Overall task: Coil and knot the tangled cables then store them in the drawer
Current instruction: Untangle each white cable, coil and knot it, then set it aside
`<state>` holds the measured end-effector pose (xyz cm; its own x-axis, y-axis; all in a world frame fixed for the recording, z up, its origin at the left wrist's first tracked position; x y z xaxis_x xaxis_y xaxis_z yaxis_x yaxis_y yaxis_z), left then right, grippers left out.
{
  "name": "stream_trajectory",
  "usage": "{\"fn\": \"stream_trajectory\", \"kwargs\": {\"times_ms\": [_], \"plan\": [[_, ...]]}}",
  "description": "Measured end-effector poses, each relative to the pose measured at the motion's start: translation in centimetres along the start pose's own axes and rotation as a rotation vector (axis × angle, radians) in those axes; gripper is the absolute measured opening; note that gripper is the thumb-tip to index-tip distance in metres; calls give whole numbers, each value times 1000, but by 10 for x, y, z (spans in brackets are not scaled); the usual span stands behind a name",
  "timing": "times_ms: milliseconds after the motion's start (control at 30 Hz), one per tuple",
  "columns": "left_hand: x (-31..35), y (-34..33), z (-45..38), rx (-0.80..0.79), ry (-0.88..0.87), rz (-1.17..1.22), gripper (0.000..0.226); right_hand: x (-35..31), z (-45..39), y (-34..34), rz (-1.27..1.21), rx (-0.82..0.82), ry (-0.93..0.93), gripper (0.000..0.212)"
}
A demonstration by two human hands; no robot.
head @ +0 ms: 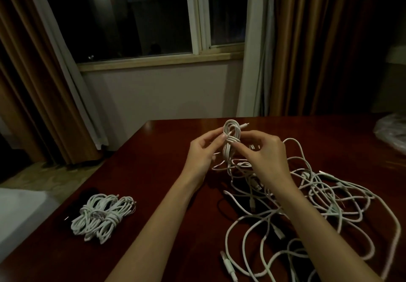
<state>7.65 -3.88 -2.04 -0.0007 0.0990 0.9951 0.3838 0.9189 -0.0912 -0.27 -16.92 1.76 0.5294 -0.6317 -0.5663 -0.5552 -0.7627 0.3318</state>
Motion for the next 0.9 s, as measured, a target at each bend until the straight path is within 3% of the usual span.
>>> {"fn": "stream_trajectory", "kwargs": {"times_ms": [267, 367, 633, 900], "plan": [[35, 10, 18, 142, -308, -306, 16, 4, 1, 10, -109, 117, -49, 28], [42, 10, 21, 159, -362, -392, 12, 0, 1, 10, -81, 108, -4, 20], [41, 29, 35, 167, -323, -423, 21, -20, 1, -8, -31, -3, 91, 10], [49, 86, 69, 134, -156, -871, 17, -52, 11, -74, -58, -305, 80, 10]]}}
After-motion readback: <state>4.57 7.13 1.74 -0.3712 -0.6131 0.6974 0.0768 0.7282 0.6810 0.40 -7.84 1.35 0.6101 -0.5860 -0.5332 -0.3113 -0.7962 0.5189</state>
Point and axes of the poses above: each hand's wrist, its own z-axis away from the middle knuckle, its own y-axis out of the back of the hand, x = y × z, the point moved 10 cm from there along -z, towards the middle knuckle, and after that the axes turned 14 degrees about y, right-handed, at the moved point
